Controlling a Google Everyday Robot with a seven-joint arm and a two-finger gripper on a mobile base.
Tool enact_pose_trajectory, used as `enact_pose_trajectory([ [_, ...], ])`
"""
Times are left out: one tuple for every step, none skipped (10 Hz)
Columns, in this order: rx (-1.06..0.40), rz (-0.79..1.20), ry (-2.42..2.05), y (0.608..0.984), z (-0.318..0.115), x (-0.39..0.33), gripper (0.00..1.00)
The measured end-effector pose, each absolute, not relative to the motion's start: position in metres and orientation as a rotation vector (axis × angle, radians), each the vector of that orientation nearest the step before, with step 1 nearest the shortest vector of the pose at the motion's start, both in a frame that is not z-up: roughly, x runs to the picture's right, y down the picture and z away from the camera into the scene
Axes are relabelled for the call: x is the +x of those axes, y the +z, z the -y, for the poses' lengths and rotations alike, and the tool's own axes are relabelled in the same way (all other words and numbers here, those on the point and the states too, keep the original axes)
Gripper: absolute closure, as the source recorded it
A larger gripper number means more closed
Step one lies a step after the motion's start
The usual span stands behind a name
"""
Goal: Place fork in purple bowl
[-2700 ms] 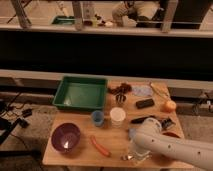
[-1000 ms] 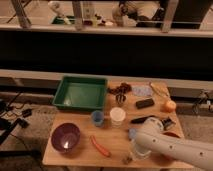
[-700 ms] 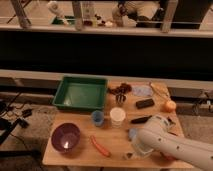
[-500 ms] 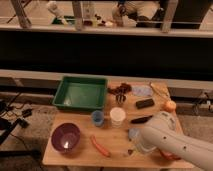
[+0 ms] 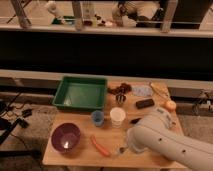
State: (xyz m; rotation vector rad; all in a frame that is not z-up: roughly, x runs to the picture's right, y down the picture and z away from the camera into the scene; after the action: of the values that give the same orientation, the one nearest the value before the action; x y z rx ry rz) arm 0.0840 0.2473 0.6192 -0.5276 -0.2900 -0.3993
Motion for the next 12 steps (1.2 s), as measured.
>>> enact_pose_trajectory([
  [-0.52, 0.305, -0.426, 0.607, -0.246, 0.066, 0.98],
  [-0.515, 0.319, -0.449, 0.597, -0.246, 0.052, 0.98],
  [-0.507, 0.337, -0.481, 0.587, -0.245, 0.036, 0.98],
  [-0.499, 0.358, -0.525, 0.58, -0.244, 0.015, 0.98],
  [-0.498, 0.373, -0.553, 0.577, -0.244, -0.003, 0.98],
  [-0.505, 0.377, -0.57, 0.576, -0.246, -0.016, 0.98],
  [-0.508, 0.372, -0.592, 0.578, -0.247, -0.036, 0.98],
  [-0.515, 0.36, -0.608, 0.581, -0.251, -0.052, 0.98],
  [-0.522, 0.342, -0.612, 0.586, -0.254, -0.064, 0.98],
  [-0.532, 0.318, -0.615, 0.594, -0.257, -0.072, 0.98],
  [-0.531, 0.305, -0.618, 0.598, -0.258, -0.078, 0.98],
  [-0.529, 0.291, -0.622, 0.604, -0.258, -0.083, 0.98],
])
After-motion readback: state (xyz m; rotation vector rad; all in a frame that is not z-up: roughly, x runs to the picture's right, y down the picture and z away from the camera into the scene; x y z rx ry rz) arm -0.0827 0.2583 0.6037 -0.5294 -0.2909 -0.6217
